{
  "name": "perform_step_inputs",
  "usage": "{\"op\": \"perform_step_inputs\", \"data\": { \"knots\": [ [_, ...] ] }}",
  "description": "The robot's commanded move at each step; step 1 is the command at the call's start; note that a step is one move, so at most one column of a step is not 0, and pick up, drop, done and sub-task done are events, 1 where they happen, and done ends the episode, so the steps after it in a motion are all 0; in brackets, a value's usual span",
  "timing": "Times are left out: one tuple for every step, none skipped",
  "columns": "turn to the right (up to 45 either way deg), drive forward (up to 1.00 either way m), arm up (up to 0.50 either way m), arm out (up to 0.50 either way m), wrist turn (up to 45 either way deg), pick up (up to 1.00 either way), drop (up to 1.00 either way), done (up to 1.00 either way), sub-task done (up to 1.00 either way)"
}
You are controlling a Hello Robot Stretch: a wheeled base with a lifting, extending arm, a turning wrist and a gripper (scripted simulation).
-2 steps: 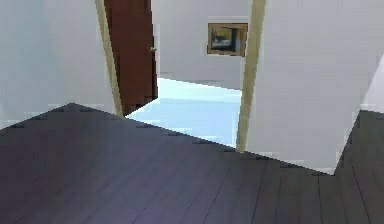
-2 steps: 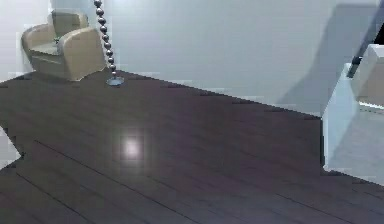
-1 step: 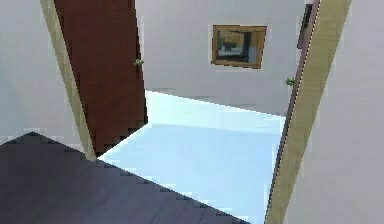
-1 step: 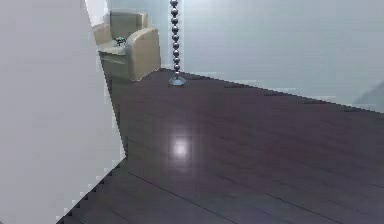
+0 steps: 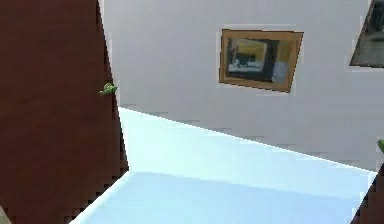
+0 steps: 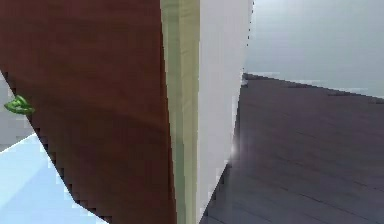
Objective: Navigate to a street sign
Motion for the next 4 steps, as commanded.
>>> {"op": "perform_step_inputs", "data": {
  "knots": [
    [-3.0,0.0,0.0,0.0,0.0,0.0,0.0,0.0,0.0],
    [0.0,1.0,0.0,0.0,0.0,0.0,0.0,0.0,0.0],
    [0.0,0.55,0.0,0.0,0.0,0.0,0.0,0.0,0.0],
    [-33.0,0.0,0.0,0.0,0.0,0.0,0.0,0.0,0.0]
  ]
}}
